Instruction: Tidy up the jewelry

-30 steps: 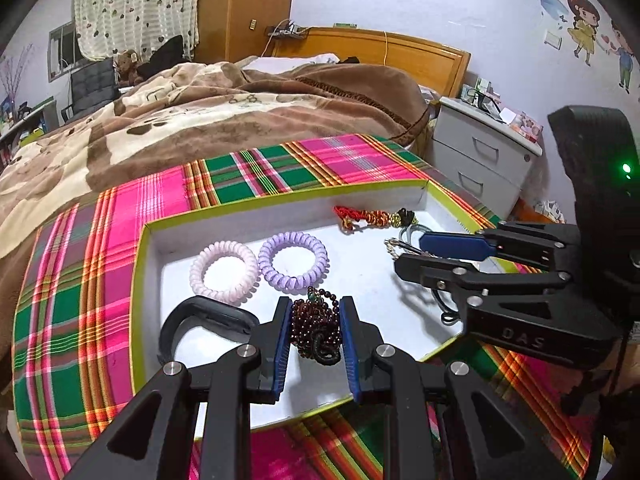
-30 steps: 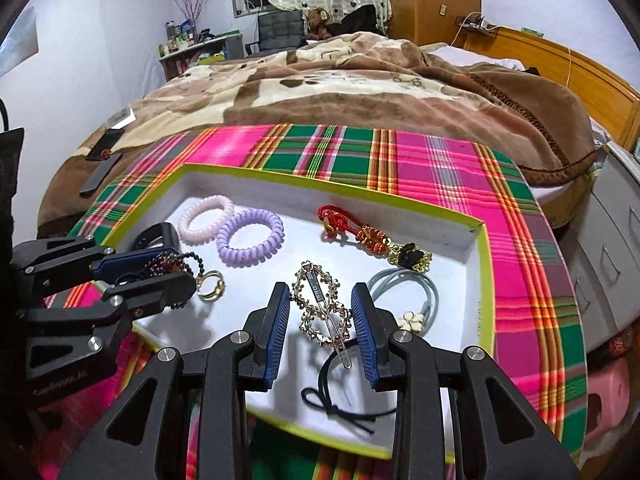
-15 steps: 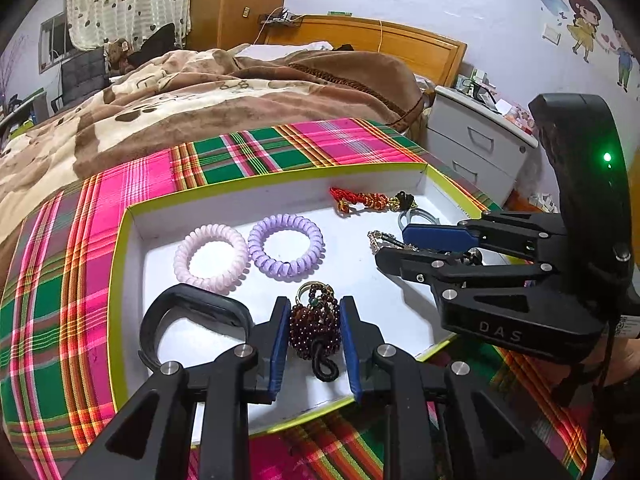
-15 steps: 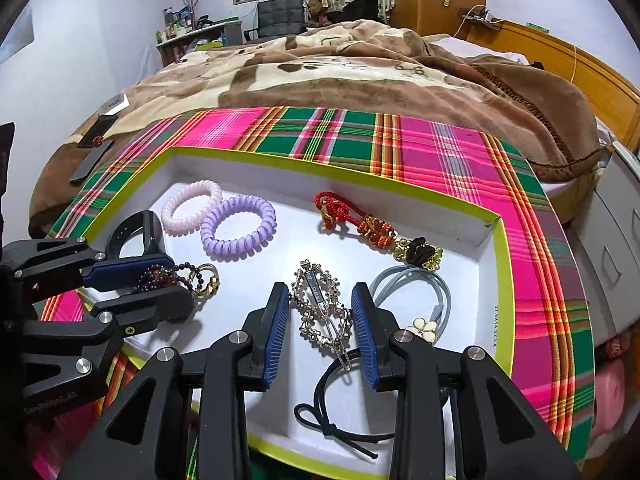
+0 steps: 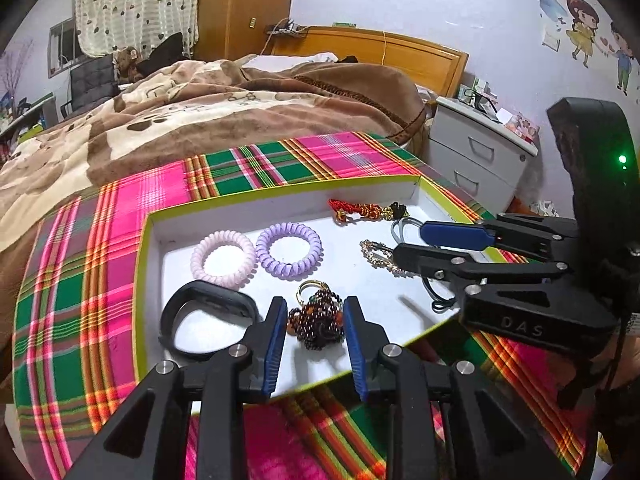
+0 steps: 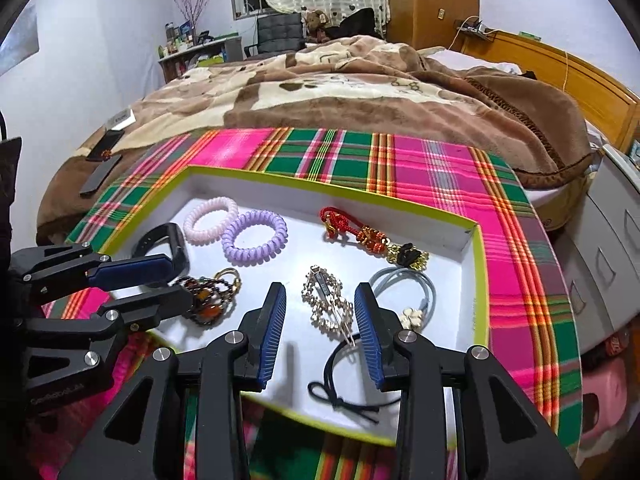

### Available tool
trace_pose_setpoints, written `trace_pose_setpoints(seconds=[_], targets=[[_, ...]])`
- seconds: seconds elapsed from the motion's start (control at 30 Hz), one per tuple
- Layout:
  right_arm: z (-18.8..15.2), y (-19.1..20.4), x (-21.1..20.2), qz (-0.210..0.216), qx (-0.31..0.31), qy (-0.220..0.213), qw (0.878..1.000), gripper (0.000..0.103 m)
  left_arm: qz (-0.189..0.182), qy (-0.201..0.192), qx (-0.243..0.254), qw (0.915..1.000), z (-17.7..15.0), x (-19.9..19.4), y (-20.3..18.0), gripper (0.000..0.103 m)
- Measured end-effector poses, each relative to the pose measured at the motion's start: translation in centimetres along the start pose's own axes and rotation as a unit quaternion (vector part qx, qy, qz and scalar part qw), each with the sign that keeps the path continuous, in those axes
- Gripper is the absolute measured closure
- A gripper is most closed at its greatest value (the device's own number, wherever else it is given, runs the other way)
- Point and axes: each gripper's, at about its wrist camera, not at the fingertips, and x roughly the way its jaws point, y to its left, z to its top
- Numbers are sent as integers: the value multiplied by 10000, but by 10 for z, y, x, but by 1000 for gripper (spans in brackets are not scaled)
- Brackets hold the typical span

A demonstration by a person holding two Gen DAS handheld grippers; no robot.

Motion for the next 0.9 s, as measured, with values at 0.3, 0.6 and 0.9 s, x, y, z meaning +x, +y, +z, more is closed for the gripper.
trace_pose_setpoints(seconds=[0.3, 0.6, 0.9], targets=[[-22, 11, -56, 34, 155, -352, 9993, 66, 459, -436, -236, 9977, -21, -52, -9, 75], [-56, 35, -105, 4, 101, -648, 9978, 65, 758, -654, -258, 9946, -58, -96, -35, 75], [-97, 55, -139, 56, 138, -830, 9964, 65, 1078, -851, -281, 9901, -89, -131, -56, 75]])
